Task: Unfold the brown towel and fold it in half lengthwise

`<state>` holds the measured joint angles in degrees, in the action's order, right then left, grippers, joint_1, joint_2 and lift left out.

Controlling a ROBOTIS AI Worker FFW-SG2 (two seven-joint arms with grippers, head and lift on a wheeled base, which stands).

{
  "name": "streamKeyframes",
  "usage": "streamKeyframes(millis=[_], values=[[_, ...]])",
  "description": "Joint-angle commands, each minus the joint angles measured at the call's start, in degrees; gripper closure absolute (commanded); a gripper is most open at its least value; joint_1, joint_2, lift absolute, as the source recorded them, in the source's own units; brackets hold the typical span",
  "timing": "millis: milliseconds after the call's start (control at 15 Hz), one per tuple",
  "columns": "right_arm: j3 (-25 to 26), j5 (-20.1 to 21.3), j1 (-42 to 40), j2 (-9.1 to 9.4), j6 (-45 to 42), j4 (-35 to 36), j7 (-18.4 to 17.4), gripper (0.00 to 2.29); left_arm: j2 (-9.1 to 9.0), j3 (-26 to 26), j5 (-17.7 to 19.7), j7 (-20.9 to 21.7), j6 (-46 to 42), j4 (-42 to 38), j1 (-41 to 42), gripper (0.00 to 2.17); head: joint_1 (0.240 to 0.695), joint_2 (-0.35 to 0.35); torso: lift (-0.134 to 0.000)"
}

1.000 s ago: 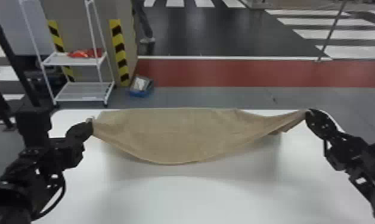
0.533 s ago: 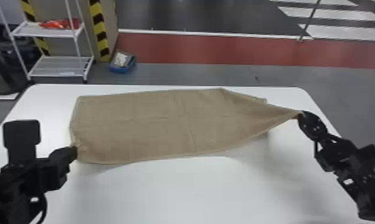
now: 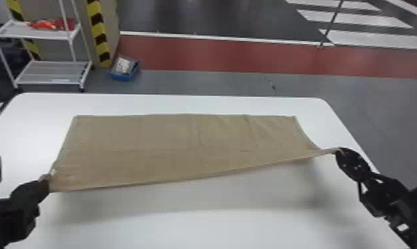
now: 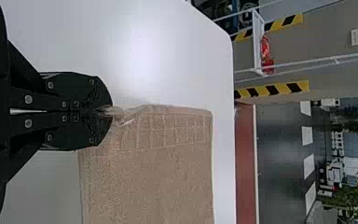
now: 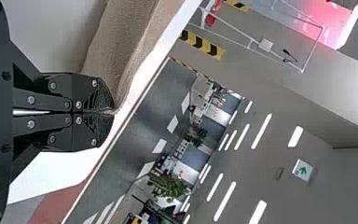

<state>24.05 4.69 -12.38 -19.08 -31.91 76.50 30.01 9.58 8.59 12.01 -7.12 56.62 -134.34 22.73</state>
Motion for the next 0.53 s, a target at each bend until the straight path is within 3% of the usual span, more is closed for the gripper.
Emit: streamKeyframes(millis=[0, 200, 333, 400, 467], values=[[0.12, 0.15, -2.13, 0.10, 3.05, 2.51, -0.04, 1.29, -0.17, -0.94, -1.11, -0.09, 0.82, -1.54, 0.83, 1.56, 0.695, -0.145, -0.125], [0.12, 1.29, -2.57, 0.18, 5.33, 3.13, 1.10, 1.29, -0.17, -3.14, -5.15, -1.49, 0.65, -1.45, 1.18, 1.53, 0.695, -0.156, -0.125], [0.04, 1.29, -2.74, 0.27, 6.39, 3.22, 1.36, 1.27, -0.17, -3.14, -5.68, -1.49, -2.17, -0.13, 1.18, 1.23, 0.695, -0.154, -0.125], [0.12, 1.29, -2.83, 0.27, 6.91, 3.22, 1.71, 0.98, -0.08, -3.14, -7.97, -1.49, -3.04, 0.57, 1.27, 1.02, 0.695, -0.153, -0.125], [0.56, 1.20, -2.92, 0.10, 7.26, 3.22, 2.95, 0.63, 0.09, -2.97, -9.81, -1.49, -4.63, 1.54, 1.27, 0.57, 0.695, -0.151, -0.125]])
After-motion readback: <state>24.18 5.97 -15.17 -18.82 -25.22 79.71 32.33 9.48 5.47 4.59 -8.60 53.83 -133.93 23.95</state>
